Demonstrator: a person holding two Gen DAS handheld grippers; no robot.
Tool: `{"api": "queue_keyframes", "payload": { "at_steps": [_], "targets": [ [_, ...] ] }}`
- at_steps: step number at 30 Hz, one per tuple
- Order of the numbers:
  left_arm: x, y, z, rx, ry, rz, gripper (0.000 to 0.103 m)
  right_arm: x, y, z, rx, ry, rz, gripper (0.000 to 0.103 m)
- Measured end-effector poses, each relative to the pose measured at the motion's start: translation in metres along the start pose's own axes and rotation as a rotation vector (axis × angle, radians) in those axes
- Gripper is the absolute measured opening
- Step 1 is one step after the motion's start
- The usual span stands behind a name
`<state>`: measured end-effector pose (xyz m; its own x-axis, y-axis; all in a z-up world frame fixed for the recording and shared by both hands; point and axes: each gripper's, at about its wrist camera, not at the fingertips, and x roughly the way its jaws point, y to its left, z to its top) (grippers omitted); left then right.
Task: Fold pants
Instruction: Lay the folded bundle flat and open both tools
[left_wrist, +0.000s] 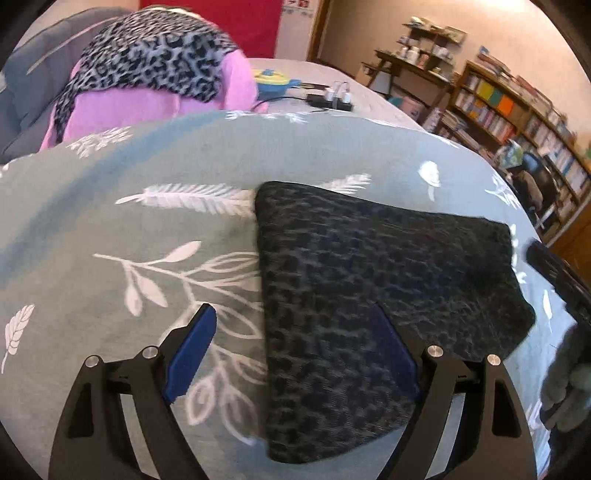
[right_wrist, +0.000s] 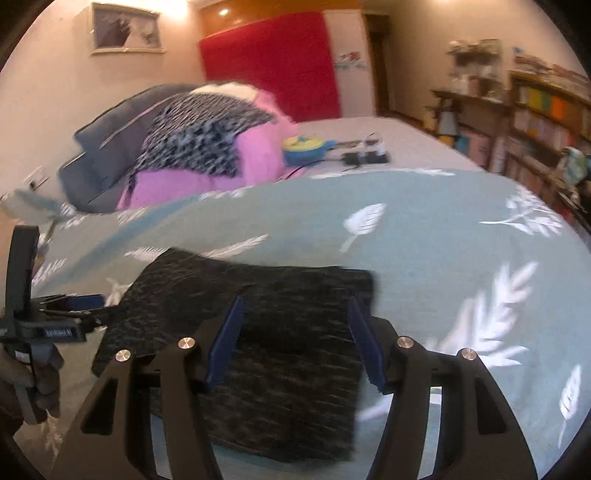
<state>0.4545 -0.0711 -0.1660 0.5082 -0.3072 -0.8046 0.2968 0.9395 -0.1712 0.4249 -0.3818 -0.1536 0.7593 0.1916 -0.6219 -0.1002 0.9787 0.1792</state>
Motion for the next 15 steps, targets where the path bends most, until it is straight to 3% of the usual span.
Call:
{"api": "queue_keyframes", "payload": {
  "at_steps": [7,12,15],
  "targets": [
    [0.034,-0.027,-0.012,0.106,0.053,0.014,0.084,0.064,-0.016,-0.014,0.071,0.14,-0.013,0.058],
    [0.05,-0.018,-0.016,0.043,0.079,-0.022,0.087,0.068,-0.023,-0.022,0.075,0.16,0.004,0.058],
    [0.042,-0.027,-0.016,0.079,0.059,0.028,0.086,0.064,-0.018,-0.017,0.066,0.165,-0.012,0.058]
  ]
}}
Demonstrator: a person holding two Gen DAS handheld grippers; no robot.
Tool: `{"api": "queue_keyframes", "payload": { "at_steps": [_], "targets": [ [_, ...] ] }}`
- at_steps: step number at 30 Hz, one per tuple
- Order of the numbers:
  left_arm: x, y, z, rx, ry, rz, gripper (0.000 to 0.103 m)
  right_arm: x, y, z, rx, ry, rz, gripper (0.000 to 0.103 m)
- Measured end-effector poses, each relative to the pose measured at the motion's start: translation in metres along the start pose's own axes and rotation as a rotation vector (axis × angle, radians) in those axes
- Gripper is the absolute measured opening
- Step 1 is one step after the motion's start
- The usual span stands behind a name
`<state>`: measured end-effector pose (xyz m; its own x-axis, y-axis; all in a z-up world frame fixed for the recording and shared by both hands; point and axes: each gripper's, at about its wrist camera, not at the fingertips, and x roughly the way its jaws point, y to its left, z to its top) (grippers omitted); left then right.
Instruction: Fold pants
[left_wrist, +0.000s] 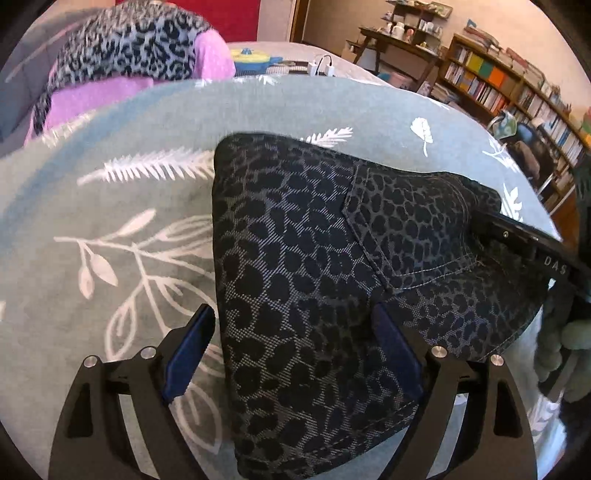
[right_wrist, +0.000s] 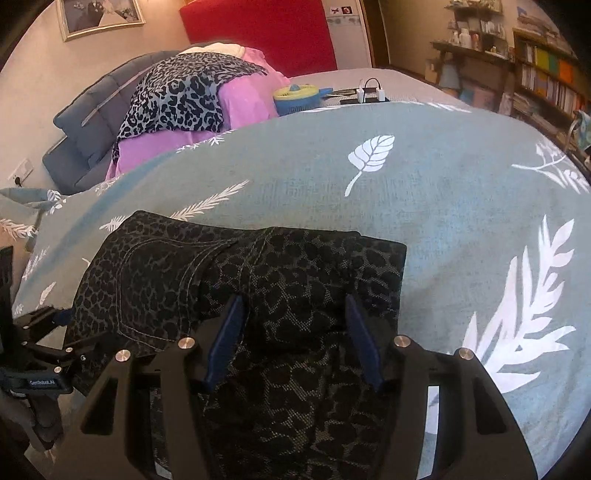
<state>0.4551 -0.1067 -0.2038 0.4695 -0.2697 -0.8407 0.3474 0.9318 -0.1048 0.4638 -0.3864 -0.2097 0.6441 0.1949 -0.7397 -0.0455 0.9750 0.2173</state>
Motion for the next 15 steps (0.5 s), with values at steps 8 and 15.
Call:
{"api": "queue_keyframes", "payload": {
  "at_steps": [8,15],
  "targets": [
    [-0.043,-0.018,-0.005,0.093,-0.073,0.094,0.086,-0.063,0.017,-0.018,-0.017,-0.079,-0.054,0.061],
    [-0.091,-0.035,-0.012,0.121,-0.15,0.104,0.086,-0.115,0.037,-0.039,-0.042,-0.138,-0.079,0.076]
  ]
}}
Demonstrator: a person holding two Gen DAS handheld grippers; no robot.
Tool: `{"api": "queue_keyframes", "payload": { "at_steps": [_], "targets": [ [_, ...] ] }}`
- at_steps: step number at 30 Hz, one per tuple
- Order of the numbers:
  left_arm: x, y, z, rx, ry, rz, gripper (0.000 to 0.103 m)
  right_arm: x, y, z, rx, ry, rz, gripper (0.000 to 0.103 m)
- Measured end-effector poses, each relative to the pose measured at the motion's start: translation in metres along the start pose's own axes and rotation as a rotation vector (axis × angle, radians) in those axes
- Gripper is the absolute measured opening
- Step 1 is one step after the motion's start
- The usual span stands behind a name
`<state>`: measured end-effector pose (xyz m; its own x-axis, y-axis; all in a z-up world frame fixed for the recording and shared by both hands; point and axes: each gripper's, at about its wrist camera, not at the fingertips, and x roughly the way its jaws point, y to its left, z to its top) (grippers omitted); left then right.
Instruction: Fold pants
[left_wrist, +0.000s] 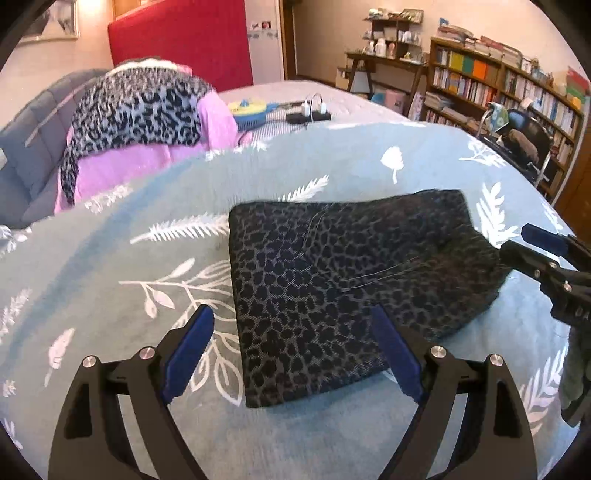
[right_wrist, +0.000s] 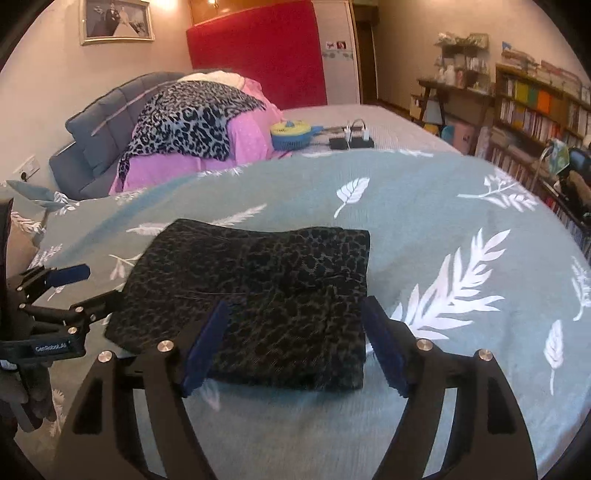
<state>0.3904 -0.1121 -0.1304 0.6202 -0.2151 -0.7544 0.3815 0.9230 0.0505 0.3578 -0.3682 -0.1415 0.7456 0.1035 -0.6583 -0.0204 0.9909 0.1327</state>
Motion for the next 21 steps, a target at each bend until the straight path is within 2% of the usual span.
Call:
{"api": "queue_keyframes", "payload": {
  "at_steps": [5,8,13,21],
  "targets": [
    [-0.036,-0.009,-0.001,0.02,-0.046,0.019,0.09,-0.034,0.012,-0.003,0.011,-0.032,0.003,0.078],
    [-0.055,-0.012,-0.003,0.033,-0.069,0.03,0.091,-0.056,0.019,-0.005,0.011,-0.064,0.011,0.086],
    [-0.084,-0.02,-0.009,0.046,-0.093,0.045,0.091,-0.089,0.033,-0.011,0.007,-0.104,0.008,0.092],
    [-0.128,-0.028,-0.018,0.036,-0.147,0.058,0.092,-0.127,0.055,-0.023,-0.026,-0.141,-0.017,0.093]
  ]
}}
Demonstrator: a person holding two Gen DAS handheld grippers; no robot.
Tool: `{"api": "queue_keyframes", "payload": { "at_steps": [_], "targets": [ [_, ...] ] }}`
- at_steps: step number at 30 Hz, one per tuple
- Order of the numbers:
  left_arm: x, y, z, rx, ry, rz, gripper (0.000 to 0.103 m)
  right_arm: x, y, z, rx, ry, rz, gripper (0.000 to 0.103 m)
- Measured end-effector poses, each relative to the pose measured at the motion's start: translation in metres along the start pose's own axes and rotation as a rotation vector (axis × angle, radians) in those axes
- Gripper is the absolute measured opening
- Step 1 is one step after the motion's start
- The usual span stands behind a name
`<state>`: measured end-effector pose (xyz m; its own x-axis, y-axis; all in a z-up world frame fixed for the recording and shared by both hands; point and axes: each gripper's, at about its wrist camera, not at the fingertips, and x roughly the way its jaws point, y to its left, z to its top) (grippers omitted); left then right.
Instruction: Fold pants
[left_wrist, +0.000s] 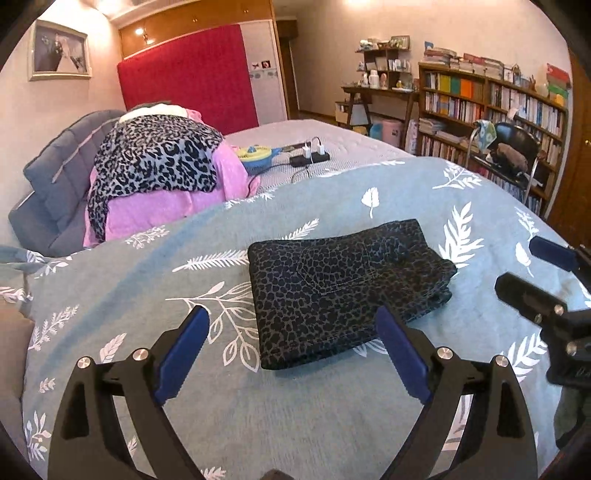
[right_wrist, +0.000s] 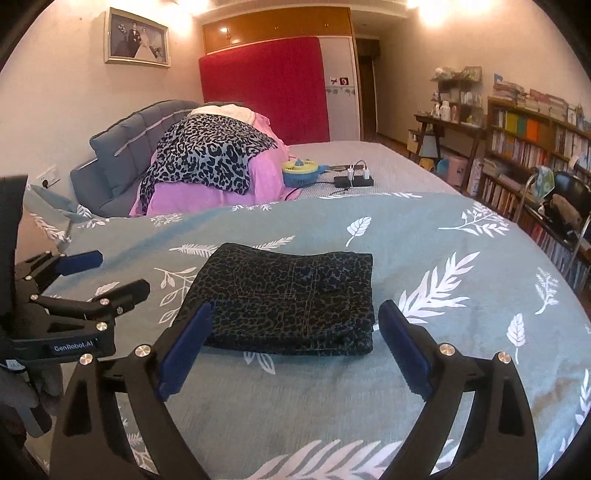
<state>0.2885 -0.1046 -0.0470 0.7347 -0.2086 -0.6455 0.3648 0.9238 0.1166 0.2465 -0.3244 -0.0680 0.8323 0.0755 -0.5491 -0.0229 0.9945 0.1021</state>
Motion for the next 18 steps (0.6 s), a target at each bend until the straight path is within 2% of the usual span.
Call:
{"api": "queue_keyframes", "payload": {
  "at_steps": [1,4,9,14,18],
  "targets": [
    [-0.006,0.0,-0.001,-0.007,-0.01,0.008,0.096,-0.003,0.001,-0.001,-0.002,-0.004,-0.005,0.095],
    [-0.024,0.0,-0.002,-0.025,-0.045,0.028,0.097,-0.017,0.008,-0.005,-0.004,-0.015,-0.007,0.1],
    [-0.039,-0.002,-0.005,-0.036,-0.072,0.056,0.098,-0.027,0.019,-0.008,-0.036,-0.024,-0.062,0.1],
    [-0.048,-0.006,-0.004,-0.02,-0.083,0.114,0.098,-0.028,0.019,-0.005,-0.024,0.007,-0.082,0.1],
    [-0.053,-0.006,-0.004,-0.017,-0.094,0.129,0.098,-0.032,0.021,-0.001,-0.021,0.002,-0.089,0.1]
  ]
}}
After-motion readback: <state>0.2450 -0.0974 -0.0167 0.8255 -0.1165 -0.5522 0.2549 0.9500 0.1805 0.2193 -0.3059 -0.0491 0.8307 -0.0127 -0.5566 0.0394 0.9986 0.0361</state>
